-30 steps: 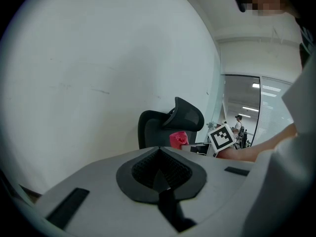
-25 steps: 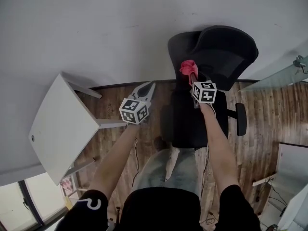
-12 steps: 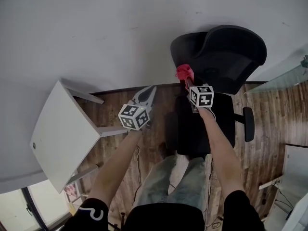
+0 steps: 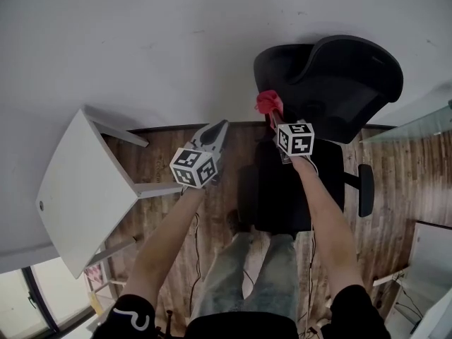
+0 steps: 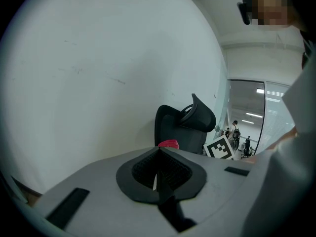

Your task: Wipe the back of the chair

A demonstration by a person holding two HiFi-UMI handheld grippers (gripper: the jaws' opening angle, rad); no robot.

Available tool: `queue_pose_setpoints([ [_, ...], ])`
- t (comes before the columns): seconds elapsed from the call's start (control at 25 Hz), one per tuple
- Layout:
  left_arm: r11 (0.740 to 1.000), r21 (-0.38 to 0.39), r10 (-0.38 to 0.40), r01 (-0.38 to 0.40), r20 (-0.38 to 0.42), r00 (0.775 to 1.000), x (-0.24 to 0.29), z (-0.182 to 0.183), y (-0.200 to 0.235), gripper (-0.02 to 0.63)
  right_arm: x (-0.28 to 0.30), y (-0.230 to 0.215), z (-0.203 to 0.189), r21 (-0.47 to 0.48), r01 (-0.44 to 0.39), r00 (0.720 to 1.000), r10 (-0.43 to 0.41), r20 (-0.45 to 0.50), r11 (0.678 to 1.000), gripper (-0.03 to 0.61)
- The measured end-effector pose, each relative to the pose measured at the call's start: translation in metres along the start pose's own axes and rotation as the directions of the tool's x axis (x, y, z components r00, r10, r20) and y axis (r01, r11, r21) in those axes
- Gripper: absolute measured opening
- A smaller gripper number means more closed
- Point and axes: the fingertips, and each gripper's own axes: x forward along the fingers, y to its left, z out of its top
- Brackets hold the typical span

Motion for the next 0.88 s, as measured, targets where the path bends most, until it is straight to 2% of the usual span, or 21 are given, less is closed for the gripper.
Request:
queue_pose_setpoints([
  [0.32,1.0,0.022,-0.006,0.006,0.009,1.0,0.018,-0.014,-0.018,0.025,-0.005,-0.026,-0.012,-0.011,0.025,1.0,-0.025,-0.012,1.0,0.071],
  [0.88,0.999,0.031,-0.041,0.04,0.047,0.998,0.072,-0.025,-0.093,0.025,-0.059,-0.147,-0.009,0.021,0.133,0.991,-0.133,0.009,0.991,0.071],
])
